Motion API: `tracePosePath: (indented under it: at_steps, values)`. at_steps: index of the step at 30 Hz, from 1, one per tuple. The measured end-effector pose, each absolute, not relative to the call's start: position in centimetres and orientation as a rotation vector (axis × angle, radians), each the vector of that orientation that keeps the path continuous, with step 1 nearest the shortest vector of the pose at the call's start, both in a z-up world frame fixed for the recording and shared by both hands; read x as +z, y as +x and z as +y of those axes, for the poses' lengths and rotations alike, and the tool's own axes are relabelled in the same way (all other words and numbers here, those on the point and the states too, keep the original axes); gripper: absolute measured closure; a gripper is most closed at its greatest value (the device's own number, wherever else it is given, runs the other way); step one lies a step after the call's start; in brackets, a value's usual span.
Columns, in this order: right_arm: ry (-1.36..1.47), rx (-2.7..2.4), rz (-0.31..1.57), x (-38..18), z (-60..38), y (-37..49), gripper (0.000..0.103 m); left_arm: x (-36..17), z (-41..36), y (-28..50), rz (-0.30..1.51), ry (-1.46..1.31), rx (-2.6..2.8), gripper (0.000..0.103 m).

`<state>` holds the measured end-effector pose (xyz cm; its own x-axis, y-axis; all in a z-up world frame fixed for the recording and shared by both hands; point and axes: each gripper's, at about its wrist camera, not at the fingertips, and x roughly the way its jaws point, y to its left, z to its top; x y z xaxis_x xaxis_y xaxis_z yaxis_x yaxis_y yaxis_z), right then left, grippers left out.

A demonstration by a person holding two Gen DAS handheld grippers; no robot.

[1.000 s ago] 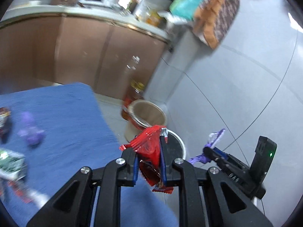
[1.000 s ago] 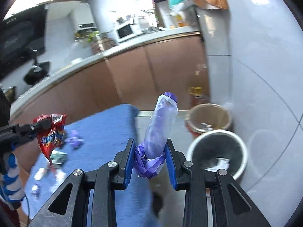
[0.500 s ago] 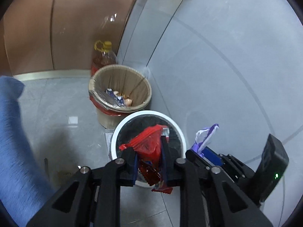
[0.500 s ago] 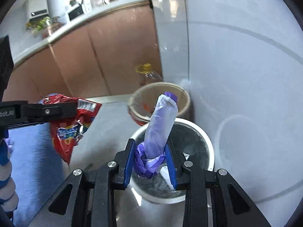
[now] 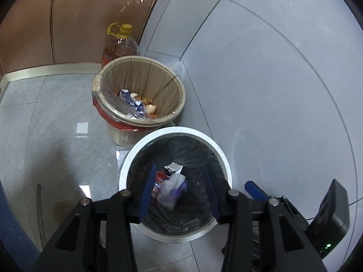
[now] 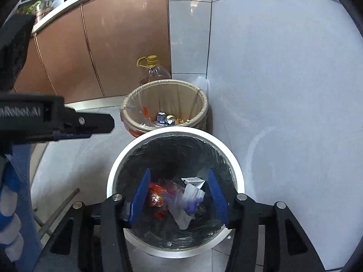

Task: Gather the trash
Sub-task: 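Drop the red bag and purple wrapper into the white-rimmed bin, opening both tools, then move both open tools back over the table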

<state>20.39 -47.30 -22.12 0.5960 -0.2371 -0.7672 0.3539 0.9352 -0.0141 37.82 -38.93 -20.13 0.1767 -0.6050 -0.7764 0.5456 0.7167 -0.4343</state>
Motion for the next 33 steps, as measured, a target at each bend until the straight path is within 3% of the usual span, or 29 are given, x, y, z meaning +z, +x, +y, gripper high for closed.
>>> tracePosePath:
  at_steps: [7, 17, 24, 33]
  values:
    - [0.146, -0.364, 0.784, -18.5, -45.9, 18.9, 0.030, -15.1, -35.2, 35.8, 0.999, -0.087, -0.780, 0.062]
    - [0.099, -0.356, 0.541, -8.5, -40.7, 13.7, 0.000, -5.3, -25.2, 29.4, 0.713, -0.140, -0.603, 0.062]
    - [0.103, -0.235, 0.341, -0.8, -36.0, 8.5, 0.000, -0.3, -17.2, 25.2, 0.646, -0.158, -0.527, 0.062]
    - [0.074, -0.015, 0.235, 4.6, -30.1, 4.4, 0.000, 3.9, -5.7, 18.0, 0.545, -0.145, -0.423, 0.061]
